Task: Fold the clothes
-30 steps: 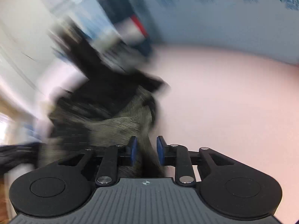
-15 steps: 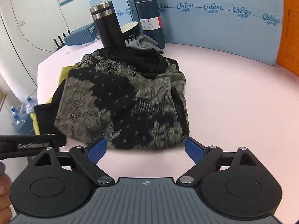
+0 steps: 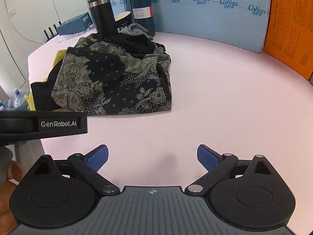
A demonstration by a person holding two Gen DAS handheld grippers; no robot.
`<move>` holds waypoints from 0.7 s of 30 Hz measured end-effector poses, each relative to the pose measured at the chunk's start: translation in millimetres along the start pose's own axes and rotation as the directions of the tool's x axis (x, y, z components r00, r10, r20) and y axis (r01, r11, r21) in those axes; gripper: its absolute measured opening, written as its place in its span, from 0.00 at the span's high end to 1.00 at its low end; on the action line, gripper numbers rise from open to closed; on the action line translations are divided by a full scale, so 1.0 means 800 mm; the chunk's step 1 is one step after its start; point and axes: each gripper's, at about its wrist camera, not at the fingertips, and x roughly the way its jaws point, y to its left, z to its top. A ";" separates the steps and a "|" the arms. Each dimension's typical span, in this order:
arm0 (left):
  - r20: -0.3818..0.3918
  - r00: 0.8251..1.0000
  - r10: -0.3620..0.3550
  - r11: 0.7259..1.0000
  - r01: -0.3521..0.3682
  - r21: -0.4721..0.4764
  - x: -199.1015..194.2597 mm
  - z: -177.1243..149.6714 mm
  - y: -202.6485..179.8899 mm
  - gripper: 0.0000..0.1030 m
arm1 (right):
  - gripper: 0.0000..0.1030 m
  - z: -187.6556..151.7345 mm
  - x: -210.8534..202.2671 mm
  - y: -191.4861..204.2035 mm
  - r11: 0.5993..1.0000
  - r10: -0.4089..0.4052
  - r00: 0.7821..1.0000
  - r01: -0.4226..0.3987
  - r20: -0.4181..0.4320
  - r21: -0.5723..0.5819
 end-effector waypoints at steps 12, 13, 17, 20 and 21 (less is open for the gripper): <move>-0.020 1.000 -0.011 1.000 0.012 0.027 0.003 0.000 -0.017 0.19 | 0.04 -0.007 0.003 -0.006 0.998 -0.052 0.999 0.051 -0.015 -0.027; -0.022 1.000 -0.012 1.000 0.013 0.029 0.003 0.000 -0.018 0.19 | 0.04 -0.007 0.002 -0.009 0.998 -0.056 0.998 0.056 -0.012 -0.021; -0.031 0.999 -0.008 0.999 0.010 0.042 0.006 0.001 -0.025 0.18 | 0.04 -0.007 0.003 -0.015 0.996 -0.086 0.996 0.086 -0.013 -0.011; -0.037 0.999 -0.007 0.998 0.010 0.057 0.007 0.001 -0.031 0.18 | 0.04 -0.009 0.005 -0.018 0.996 -0.091 0.996 0.091 -0.024 -0.006; -0.038 0.999 -0.007 0.998 0.009 0.062 0.008 0.001 -0.033 0.18 | 0.04 -0.009 0.004 -0.018 0.996 -0.088 0.996 0.088 -0.026 -0.005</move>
